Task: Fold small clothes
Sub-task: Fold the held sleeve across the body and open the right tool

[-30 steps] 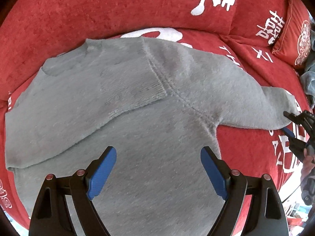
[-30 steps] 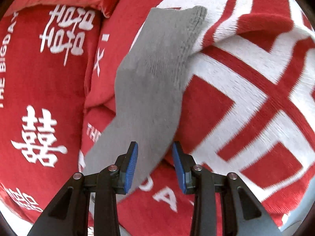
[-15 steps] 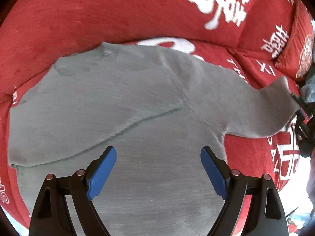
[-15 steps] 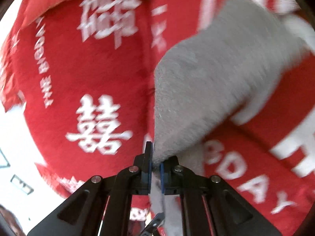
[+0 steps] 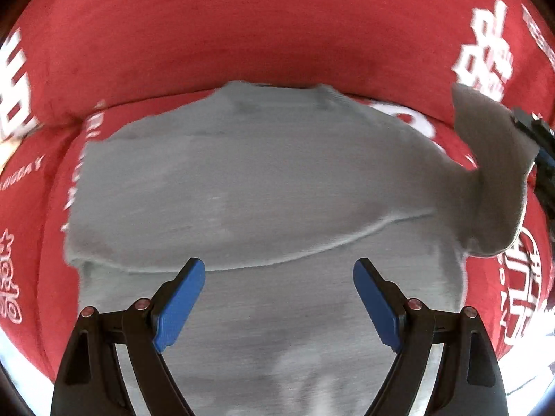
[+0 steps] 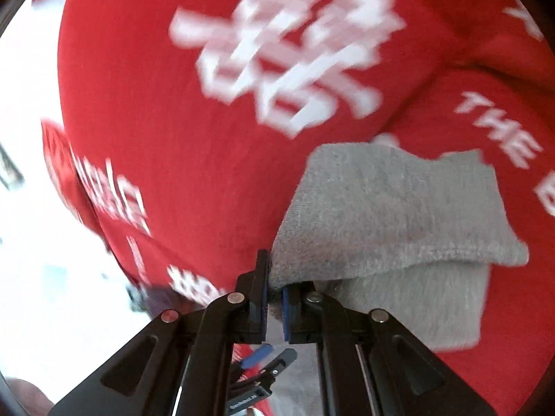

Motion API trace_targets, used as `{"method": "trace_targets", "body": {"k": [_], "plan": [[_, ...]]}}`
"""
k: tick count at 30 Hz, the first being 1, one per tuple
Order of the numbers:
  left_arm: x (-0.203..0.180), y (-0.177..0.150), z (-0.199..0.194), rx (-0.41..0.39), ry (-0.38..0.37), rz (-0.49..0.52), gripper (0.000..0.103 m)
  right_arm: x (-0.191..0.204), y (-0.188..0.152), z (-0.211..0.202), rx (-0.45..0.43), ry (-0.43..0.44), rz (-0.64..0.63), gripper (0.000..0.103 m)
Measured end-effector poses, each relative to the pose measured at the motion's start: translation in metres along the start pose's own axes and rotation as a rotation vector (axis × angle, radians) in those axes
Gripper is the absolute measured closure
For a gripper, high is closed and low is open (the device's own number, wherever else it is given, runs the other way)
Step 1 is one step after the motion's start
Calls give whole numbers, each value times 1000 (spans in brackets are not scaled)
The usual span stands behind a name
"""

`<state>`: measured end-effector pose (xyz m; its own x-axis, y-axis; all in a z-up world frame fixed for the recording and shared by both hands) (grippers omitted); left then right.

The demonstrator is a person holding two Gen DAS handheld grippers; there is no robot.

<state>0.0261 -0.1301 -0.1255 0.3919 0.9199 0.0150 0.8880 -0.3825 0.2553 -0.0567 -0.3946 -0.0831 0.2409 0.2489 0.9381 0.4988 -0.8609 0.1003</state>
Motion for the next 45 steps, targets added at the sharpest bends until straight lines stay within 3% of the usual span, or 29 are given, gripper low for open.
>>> {"method": "trace_targets", "body": {"k": [7, 11, 14, 16, 17, 18, 20, 22, 23, 24, 25, 27, 32, 35, 39, 40, 42, 45], "plan": [[79, -8, 8, 9, 62, -128, 16, 41, -65, 129, 270, -213, -358, 97], [108, -13, 19, 26, 85, -169, 16, 11, -123, 188, 453, -359, -444, 94], [120, -17, 21, 26, 84, -194, 16, -22, -144, 198, 518, -455, -401, 87], [124, -19, 20, 24, 83, -196, 16, -28, -144, 191, 483, -430, -317, 75], [126, -20, 19, 26, 80, -198, 16, -27, -140, 185, 441, -405, -256, 57], [127, -21, 18, 27, 76, -200, 16, -27, -135, 179, 399, -389, -208, 50], [130, -22, 16, 25, 72, -203, 16, -31, -120, 166, 281, -355, -83, 50], [134, -24, 13, 19, 69, -206, 16, -40, -106, 158, 185, -311, 70, 57], [136, -25, 9, 15, 68, -210, 16, -45, -100, 156, 132, -270, 168, 86], [140, -27, 6, 10, 66, -216, 16, -47, -97, 155, 102, -249, 217, 97], [142, -28, 4, 6, 64, -222, 16, -44, -93, 157, 79, -234, 219, 97], [151, -32, 0, -5, 70, -235, 16, -23, -93, 169, 124, -245, 73, 97], [175, -47, 2, 8, 106, -272, 16, 42, -155, 229, 419, -331, -510, 97], [189, -55, 3, 16, 119, -303, 16, 41, -198, 261, 575, -395, -724, 97], [202, -59, 0, 12, 135, -318, 16, 5, -222, 254, 693, -518, -881, 90], [204, -58, 0, 10, 136, -321, 16, 6, -221, 252, 690, -533, -917, 84], [206, -55, -2, 2, 136, -329, 16, 8, -228, 238, 699, -535, -969, 44], [204, -46, -7, -14, 125, -335, 16, 15, -232, 221, 715, -545, -1065, 42]]}}
Point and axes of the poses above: each gripper's, at about its wrist camera, not at the fingertips, and z roughly the way its jaws point, x to its left, y to its top, the point moved 10 cm from there along z, roughly the way its jaws point, and after that the axes turned 6 degrees about y, right-handed, at the moved point
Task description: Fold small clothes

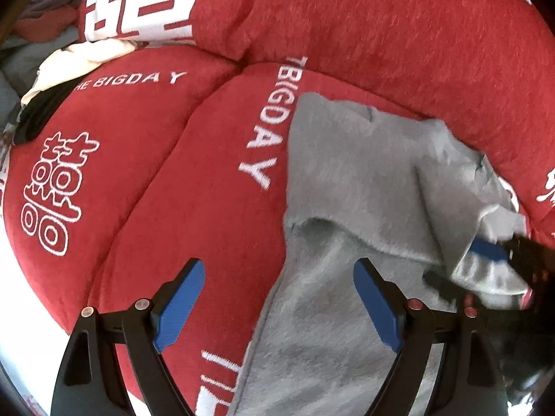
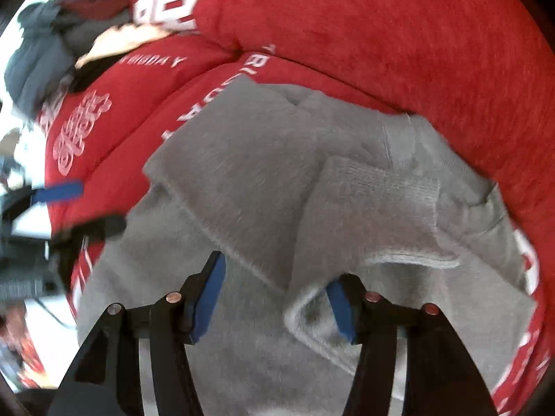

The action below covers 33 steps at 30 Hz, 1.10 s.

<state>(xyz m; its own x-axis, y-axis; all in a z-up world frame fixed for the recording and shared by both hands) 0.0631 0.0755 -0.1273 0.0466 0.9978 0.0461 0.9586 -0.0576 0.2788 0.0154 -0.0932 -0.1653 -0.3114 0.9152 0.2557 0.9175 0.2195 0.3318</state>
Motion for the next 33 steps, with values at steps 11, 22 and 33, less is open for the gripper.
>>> {"method": "trace_targets", "body": {"k": [11, 22, 33], "plan": [[-51, -2, -3, -11, -32, 108, 16, -94, -13, -19, -211, 378, 832, 45], [-38, -42, 2, 68, -7, 125, 16, -30, 56, -14, -146, 618, 584, 89], [-46, 6, -6, -10, -50, 71, 16, -89, -40, -49, -133, 468, 757, 57]]}}
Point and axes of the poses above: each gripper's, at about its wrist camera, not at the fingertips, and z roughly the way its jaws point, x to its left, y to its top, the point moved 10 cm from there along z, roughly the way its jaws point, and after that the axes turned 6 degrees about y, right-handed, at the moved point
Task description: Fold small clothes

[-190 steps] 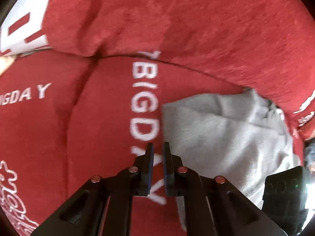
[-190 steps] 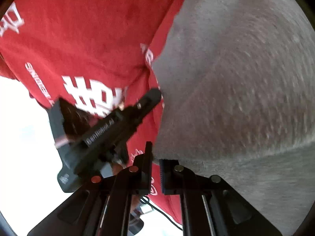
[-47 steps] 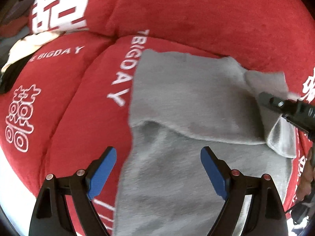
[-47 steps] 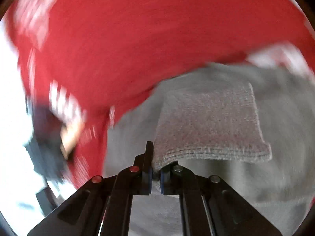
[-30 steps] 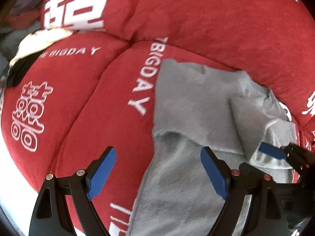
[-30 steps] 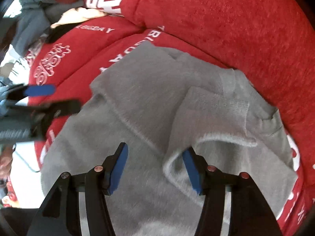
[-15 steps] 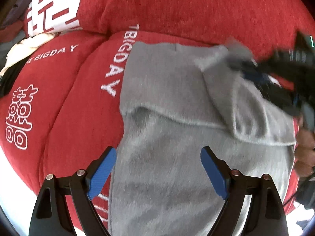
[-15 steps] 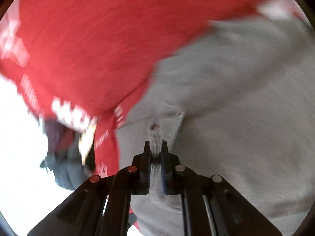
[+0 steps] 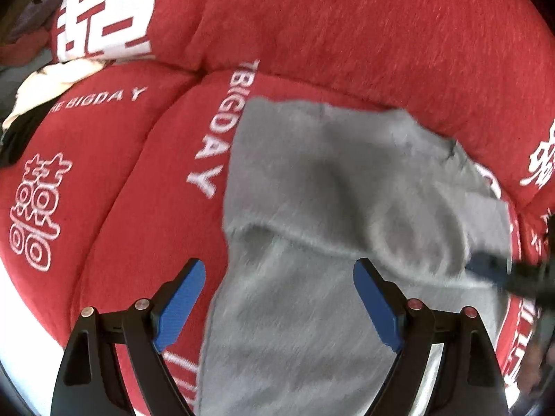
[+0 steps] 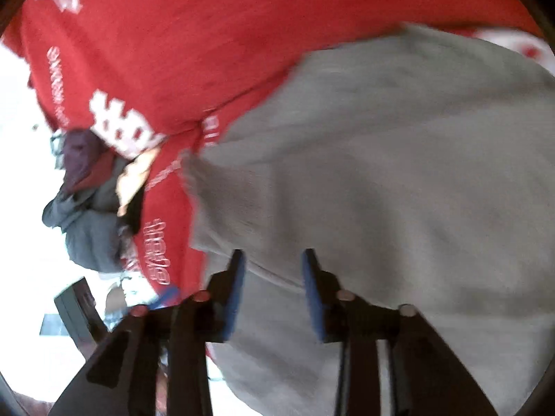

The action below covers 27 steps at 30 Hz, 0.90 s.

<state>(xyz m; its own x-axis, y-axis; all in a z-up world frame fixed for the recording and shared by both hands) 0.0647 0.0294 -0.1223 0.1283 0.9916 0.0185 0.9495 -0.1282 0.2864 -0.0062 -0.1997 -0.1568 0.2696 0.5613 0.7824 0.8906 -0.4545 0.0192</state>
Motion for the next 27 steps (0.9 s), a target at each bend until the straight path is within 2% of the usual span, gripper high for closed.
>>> {"method": "trace_targets", "body": {"k": [4, 7, 9, 16, 20, 22, 23, 24, 27], "plan": [[-25, 6, -5, -7, -30, 24, 16, -32, -18, -29, -37, -26, 71, 56], [-49, 9, -5, -28, -44, 109, 16, -51, -21, -45, -128, 25, 186, 56], [-56, 16, 1, -52, -23, 144, 16, -65, -24, -59, -189, 51, 260, 56], [-20, 40, 49, 9, 54, 55, 16, -117, -39, -106, -314, 4, 408, 56], [-13, 40, 62, 36, 72, 64, 16, -147, -28, -117, -410, 74, 546, 57], [-15, 39, 59, 38, 73, 64, 16, -153, -17, -117, -455, 136, 584, 65], [-16, 39, 57, 37, 69, 65, 16, -154, -15, -120, -468, 150, 593, 86], [-18, 38, 56, 36, 63, 67, 16, -154, -12, -125, -489, 171, 596, 92], [-26, 30, 57, 40, 76, 103, 16, -154, -13, -146, -548, 169, 554, 92]]}}
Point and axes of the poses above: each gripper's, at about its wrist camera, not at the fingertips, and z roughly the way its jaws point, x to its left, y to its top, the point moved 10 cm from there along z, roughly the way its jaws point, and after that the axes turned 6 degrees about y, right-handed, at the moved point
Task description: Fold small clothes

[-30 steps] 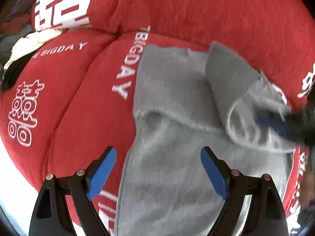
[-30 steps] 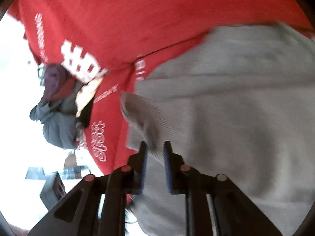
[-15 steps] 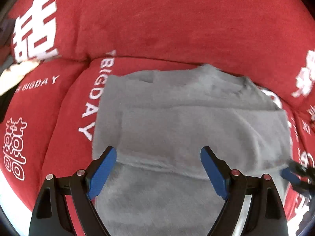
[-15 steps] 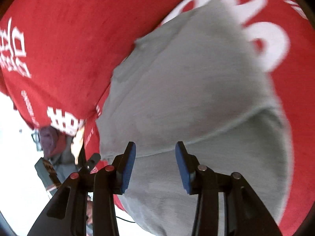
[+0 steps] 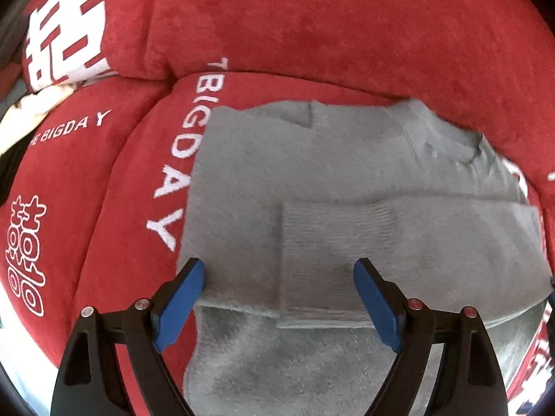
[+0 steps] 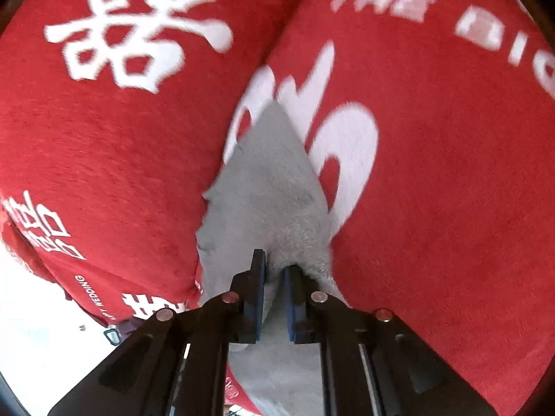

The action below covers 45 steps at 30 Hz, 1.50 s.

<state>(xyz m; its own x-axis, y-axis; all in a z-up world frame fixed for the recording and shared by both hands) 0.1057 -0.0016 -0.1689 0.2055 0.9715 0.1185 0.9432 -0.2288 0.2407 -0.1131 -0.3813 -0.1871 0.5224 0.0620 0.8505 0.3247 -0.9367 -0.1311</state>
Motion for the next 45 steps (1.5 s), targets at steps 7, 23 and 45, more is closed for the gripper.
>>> {"method": "trace_targets", "body": {"k": [7, 23, 45], "plan": [[-6, -6, 2, -4, 23, 28, 15, -42, 4, -3, 59, -31, 49, 90], [-32, -10, -22, 50, -184, 75, 16, -22, 47, -12, 135, -80, -117, 55], [-38, 41, -6, 11, -241, 86, 92, -11, 67, 49, 267, -147, -201, 91]]}}
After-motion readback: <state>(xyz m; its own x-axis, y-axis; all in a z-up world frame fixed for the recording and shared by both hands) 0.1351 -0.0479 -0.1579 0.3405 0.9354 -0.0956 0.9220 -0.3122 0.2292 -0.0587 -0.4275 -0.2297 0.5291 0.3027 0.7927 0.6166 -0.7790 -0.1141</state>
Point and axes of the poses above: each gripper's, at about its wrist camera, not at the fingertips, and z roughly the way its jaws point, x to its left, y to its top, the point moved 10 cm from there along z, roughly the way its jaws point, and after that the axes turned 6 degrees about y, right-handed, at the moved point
